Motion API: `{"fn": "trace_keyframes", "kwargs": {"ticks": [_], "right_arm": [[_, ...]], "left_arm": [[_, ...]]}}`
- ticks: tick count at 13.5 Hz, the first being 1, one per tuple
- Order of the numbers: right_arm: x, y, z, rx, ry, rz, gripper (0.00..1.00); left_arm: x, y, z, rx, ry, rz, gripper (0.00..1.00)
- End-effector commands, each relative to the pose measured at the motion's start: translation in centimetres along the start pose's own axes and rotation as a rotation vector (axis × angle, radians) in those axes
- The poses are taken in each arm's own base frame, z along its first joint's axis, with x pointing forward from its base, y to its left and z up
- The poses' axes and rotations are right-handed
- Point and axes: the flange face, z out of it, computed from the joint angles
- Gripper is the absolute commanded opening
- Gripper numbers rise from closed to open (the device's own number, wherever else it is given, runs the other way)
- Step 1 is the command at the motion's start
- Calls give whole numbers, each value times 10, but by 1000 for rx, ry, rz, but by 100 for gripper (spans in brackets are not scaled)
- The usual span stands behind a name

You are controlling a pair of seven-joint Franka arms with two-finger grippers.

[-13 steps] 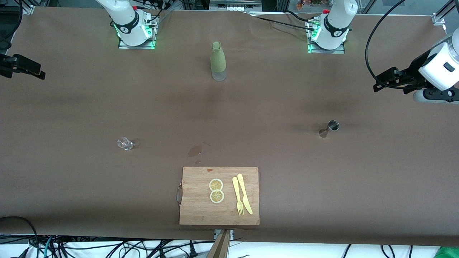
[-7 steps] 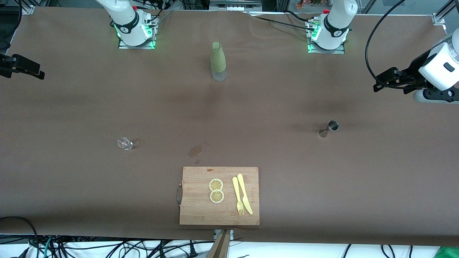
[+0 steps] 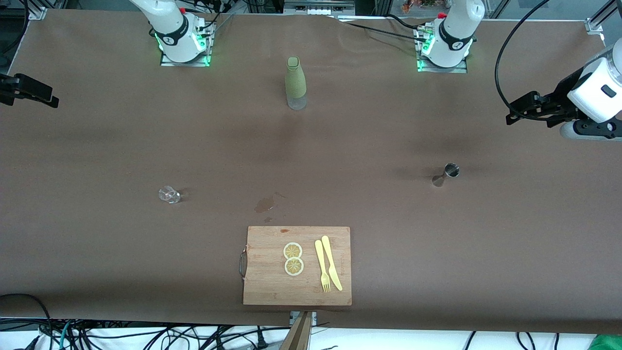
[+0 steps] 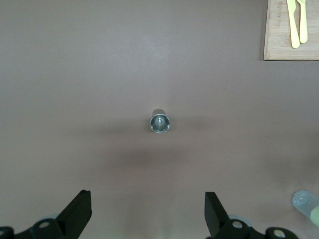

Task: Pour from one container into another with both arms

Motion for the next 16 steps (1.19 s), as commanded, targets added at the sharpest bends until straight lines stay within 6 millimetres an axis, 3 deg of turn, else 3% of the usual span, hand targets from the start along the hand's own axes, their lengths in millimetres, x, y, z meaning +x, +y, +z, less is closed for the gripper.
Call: {"fn": "trace_keyframes", "kwargs": {"ticks": [1, 16], "right_arm": [[-3, 2, 0, 2, 4, 16, 100], [-3, 2, 0, 2, 6, 16, 100]], "left_arm": [[-4, -2, -1, -3, 0, 11, 100], [4, -6, -5, 3, -7, -2, 100]]}}
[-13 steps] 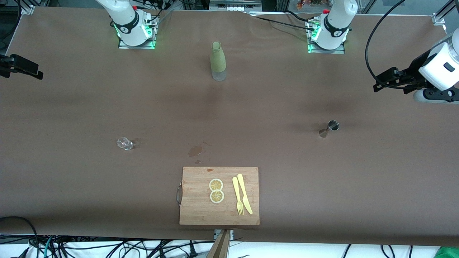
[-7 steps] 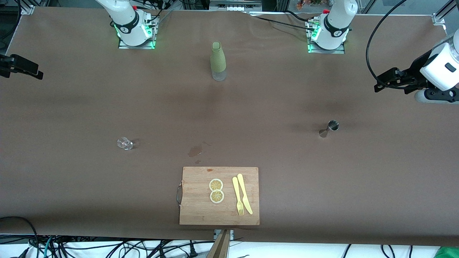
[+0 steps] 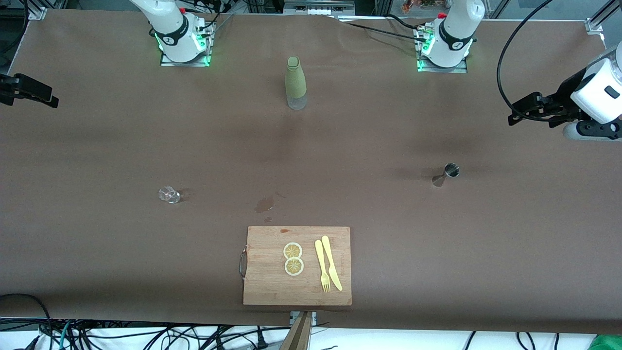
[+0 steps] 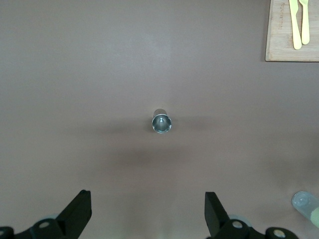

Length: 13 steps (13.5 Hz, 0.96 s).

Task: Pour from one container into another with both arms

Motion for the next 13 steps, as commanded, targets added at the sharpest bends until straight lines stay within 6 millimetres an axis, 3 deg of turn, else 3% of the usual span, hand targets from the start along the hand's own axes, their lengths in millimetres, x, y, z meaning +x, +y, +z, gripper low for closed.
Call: {"fn": "trace_keyframes", "kwargs": {"ticks": [1, 5, 13], "right_arm": [[-3, 2, 0, 2, 6, 16, 100], [-3, 2, 0, 2, 6, 16, 100], [-2, 4, -1, -6, 12, 21, 100]], "left_arm": [[4, -1, -4, 5, -6, 6, 100], [5, -12, -2, -12, -11, -7, 100], [3, -9, -3, 3, -19, -3, 100]]}}
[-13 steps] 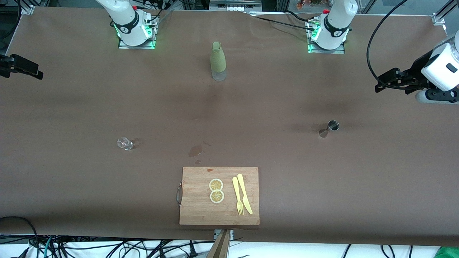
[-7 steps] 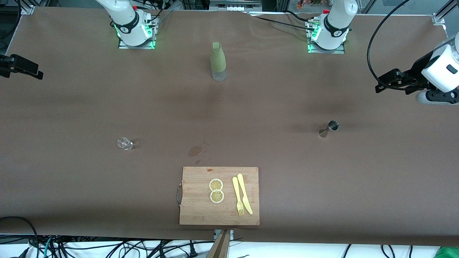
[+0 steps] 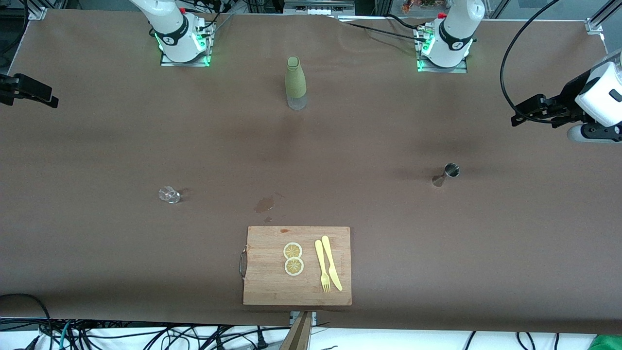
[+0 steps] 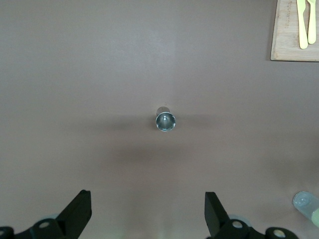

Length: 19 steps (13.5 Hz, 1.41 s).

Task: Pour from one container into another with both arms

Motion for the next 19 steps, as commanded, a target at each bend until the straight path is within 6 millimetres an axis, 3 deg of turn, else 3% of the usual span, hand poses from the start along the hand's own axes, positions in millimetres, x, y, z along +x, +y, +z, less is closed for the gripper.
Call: {"fn": "trace_keyframes", "kwargs": {"ticks": [1, 6, 9, 11, 14, 16, 19], "right_arm": [[2, 4, 3, -17, 12, 23, 100], [32, -7, 48, -31, -71, 4, 100], [52, -9, 83, -35, -129, 3, 100], [63, -9, 104, -38, -166, 3, 100], [75, -12, 127, -39, -203, -4, 100], [80, -15, 138, -31, -218, -20, 100], [103, -8, 157, -12, -154, -281, 100]], "left_arm": [[1, 0, -6, 4, -7, 15, 100], [-5, -4, -1, 107, 2, 43, 100], [-28, -14, 25, 137, 47, 75, 100], [-29, -23, 47, 136, 37, 81, 100], [-13, -60, 78, 123, 25, 173, 100], [2, -95, 97, 101, 9, 268, 100], [18, -140, 127, 18, -2, 390, 100]]}}
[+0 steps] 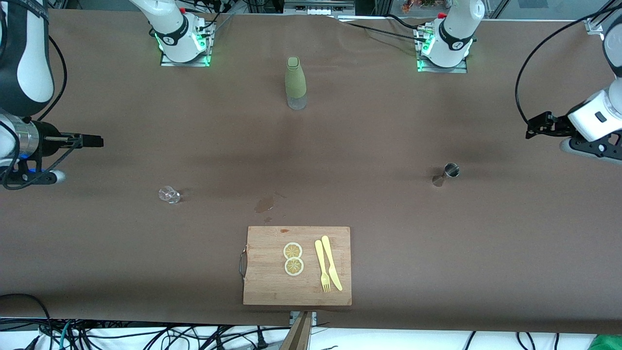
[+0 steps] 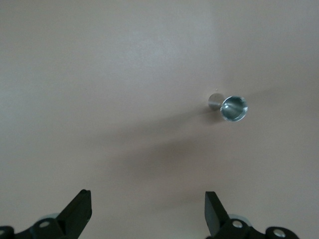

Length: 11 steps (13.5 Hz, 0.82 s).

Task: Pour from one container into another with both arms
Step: 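Lower the right gripper to the glass beaker while the left gripper approaches the jigger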

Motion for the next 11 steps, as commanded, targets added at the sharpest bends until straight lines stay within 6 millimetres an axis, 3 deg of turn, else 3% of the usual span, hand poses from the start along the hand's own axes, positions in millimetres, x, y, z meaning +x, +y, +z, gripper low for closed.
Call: {"fn": "trace_keyframes", "kwargs": {"ticks": [1, 3, 6, 9, 11], "right_arm": [[22, 13, 13, -10, 57, -226, 100], [39, 30, 33, 44, 109, -389, 100], [71, 69, 89, 232, 237, -620, 100], [97, 86, 138, 309, 355, -817, 100], [116, 83, 172, 358, 473, -954, 100]], "left_arm": [[7, -35, 28, -57, 11, 124, 100], [14, -68, 64, -123, 28, 222, 100], [15, -106, 111, -212, 73, 339, 100], [19, -119, 149, -303, 124, 446, 100], [30, -122, 175, -355, 166, 535, 100]]}}
